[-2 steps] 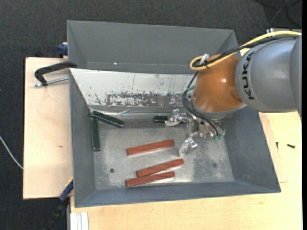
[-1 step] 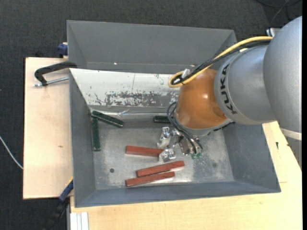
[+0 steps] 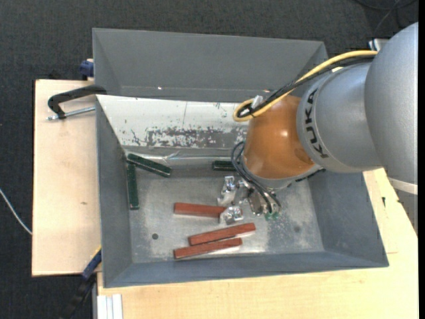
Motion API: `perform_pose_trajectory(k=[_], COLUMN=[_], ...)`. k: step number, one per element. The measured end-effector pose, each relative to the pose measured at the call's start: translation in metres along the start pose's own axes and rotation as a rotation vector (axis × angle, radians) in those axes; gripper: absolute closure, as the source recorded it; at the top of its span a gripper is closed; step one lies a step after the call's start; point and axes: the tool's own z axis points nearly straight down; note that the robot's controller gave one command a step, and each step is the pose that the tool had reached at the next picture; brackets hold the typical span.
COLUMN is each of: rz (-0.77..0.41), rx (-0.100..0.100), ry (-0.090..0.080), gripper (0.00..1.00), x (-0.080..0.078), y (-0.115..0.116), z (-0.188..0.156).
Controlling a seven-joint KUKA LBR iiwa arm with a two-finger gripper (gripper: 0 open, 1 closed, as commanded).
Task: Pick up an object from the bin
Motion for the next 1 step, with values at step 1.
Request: perform_pose_trajectory(k=[1], rz=[0.012], rx=[-0.004], ry=[-0.008], gripper=[1.0], x=[-0.0117], y=[0.0207], z=[-0.2022])
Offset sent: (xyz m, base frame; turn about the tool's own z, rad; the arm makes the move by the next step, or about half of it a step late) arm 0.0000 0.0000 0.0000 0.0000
